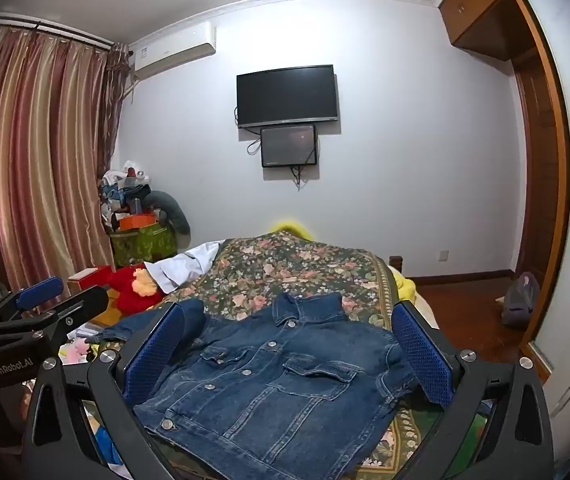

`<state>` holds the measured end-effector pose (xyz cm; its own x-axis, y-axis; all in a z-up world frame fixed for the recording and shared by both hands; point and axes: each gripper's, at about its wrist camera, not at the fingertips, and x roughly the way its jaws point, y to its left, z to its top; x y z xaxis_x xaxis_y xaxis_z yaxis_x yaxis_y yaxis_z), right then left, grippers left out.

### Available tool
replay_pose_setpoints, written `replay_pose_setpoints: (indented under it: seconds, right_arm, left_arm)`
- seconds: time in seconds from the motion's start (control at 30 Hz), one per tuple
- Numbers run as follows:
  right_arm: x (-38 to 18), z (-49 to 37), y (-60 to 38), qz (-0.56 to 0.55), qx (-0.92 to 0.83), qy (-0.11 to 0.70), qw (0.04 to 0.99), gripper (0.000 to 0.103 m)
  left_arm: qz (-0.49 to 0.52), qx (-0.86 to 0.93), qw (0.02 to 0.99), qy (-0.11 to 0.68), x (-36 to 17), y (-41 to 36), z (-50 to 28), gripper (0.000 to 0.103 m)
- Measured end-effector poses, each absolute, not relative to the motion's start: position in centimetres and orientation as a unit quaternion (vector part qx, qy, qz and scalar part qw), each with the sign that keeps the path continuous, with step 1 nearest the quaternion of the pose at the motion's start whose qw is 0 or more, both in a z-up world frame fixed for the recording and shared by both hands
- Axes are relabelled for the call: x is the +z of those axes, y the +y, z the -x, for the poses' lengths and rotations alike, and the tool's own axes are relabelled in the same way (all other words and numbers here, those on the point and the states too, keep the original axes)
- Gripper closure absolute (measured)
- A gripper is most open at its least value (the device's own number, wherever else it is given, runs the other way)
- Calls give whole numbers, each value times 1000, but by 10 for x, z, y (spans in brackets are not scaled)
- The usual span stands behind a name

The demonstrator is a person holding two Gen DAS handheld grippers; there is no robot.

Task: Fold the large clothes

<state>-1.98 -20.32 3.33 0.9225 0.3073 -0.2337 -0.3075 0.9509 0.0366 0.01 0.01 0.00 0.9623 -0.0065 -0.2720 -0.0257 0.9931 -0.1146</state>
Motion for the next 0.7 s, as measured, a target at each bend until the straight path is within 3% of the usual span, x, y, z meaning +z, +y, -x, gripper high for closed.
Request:
replay_pose_setpoints:
  seconds: [0.7]
  right_arm:
    - [39,15,-205,-3,158,126,979,0]
  left_arm:
    - [63,8,988,139,-4,4,-3,3]
